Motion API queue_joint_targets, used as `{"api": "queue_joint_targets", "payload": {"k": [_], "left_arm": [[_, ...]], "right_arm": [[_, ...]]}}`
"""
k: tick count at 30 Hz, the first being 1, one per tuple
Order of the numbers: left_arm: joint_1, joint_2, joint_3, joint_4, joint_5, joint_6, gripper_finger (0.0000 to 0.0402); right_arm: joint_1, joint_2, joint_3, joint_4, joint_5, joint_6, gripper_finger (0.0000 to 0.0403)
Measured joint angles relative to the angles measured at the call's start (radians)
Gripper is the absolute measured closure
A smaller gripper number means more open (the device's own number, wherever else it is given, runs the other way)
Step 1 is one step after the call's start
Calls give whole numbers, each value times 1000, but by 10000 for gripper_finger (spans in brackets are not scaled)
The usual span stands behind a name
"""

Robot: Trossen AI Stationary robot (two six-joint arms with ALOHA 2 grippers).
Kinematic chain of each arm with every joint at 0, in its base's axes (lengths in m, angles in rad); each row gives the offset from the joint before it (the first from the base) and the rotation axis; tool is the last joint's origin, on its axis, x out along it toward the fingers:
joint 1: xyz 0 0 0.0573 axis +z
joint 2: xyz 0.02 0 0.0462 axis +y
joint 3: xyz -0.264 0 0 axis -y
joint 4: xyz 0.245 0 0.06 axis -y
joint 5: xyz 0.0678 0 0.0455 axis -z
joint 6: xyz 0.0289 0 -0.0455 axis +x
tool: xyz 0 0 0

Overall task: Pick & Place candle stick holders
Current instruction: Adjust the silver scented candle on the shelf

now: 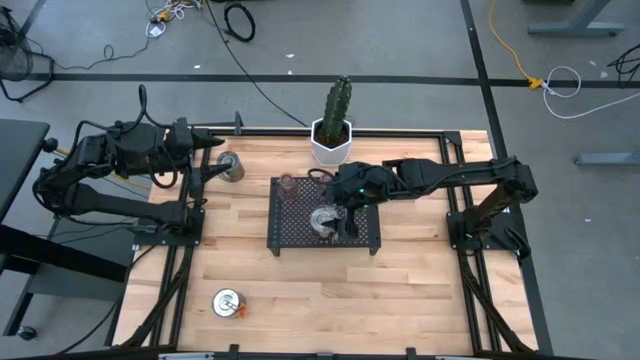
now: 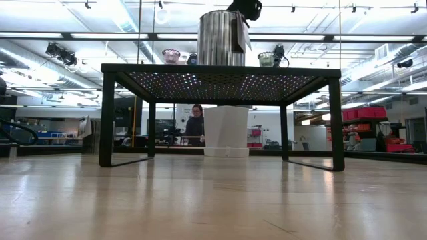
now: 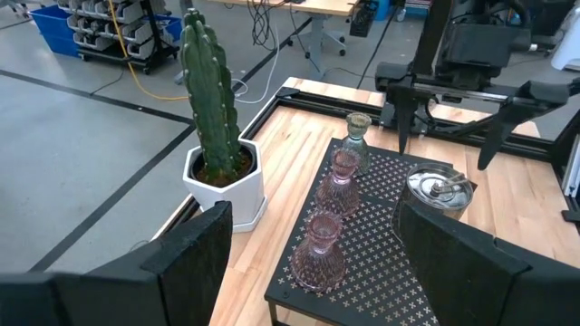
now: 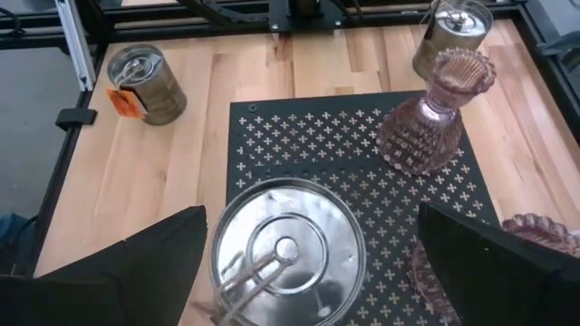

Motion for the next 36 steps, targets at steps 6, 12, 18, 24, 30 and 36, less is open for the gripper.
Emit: {"api": "queue_joint_targets", "payload": {"k": [6, 12, 18, 24, 30, 36], "left_arm": [[0, 0, 0, 0, 0, 0, 83], [0, 0, 0, 0, 0, 0, 83], [0, 0, 0, -6, 0, 0, 83], [0, 0, 0, -8, 0, 0, 83], [0, 0, 0, -8, 0, 0, 83], [0, 0, 0, -8, 0, 0, 83]], "right_arm": [[0, 24, -1, 11, -38, 5, 4], [6, 59, -2, 17, -23, 4, 4], [6, 67, -2, 8, -49, 6, 4], [6, 67, -2, 5, -55, 7, 4], [6, 77, -2, -14, -55, 3, 4], [6, 101, -2, -27, -56, 2, 5]]}}
